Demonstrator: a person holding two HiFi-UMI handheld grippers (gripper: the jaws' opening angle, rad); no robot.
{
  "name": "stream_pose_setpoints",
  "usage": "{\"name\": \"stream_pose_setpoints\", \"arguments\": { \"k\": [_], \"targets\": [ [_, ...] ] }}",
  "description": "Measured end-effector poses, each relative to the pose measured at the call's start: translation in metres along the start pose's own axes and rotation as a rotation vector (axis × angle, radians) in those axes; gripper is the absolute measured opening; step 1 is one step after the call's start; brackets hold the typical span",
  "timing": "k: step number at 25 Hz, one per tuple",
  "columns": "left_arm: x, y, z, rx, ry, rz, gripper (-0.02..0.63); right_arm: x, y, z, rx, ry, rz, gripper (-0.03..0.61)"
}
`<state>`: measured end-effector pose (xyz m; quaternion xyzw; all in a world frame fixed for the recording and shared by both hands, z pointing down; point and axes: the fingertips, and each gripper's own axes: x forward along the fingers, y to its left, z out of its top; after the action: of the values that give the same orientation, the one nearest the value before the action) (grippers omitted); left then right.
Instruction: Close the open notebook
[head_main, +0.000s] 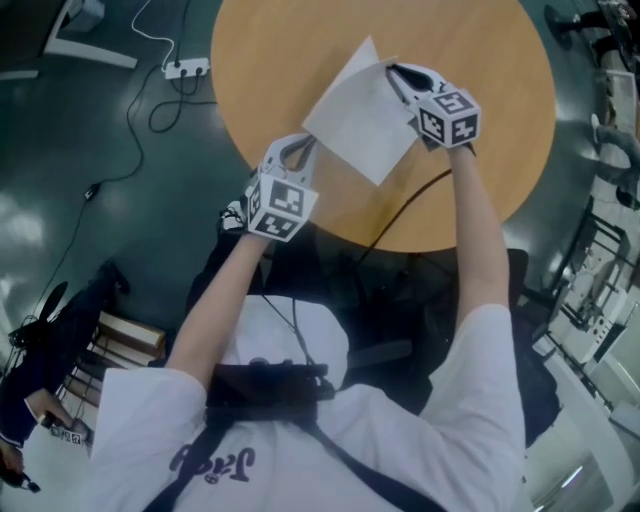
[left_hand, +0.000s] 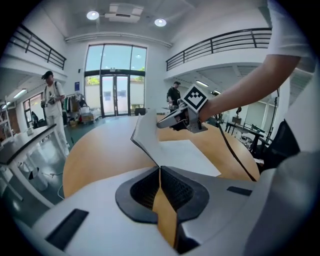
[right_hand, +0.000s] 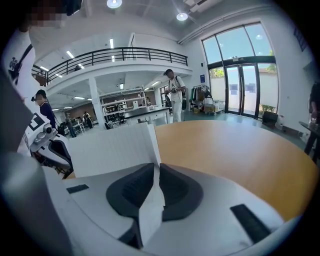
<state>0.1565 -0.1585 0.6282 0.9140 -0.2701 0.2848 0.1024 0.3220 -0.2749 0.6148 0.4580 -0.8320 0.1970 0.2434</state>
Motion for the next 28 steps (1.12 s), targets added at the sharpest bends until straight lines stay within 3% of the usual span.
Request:
{"name": "stream_pose_setpoints", "arguments": {
  "k": [4, 9, 12, 28],
  "targets": [
    [-0.001, -0.010, 0.002, 0.125, 0.007, -0.012, 0.025, -0.010, 0.000, -0.008, 0.020, -0.014, -0.024, 0.061],
    [0.003, -0.039, 0.011, 0.347, 0.020, -0.049, 0.025, -0.035, -0.009, -0.026, 0.054, -0.024, -0.055, 0.061],
    [0.005, -0.048, 0.010, 0.430, 0.022, -0.088, 0.025, -0.042, -0.013, -0.036, 0.068, -0.021, -0.081, 0.061],
    [0.007, -0.103, -0.012, 0.540, 0.048, -0.255, 0.025, -0.093, -0.003, -0.104, 0.093, 0.076, -0.186, 0.063]
  ]
}}
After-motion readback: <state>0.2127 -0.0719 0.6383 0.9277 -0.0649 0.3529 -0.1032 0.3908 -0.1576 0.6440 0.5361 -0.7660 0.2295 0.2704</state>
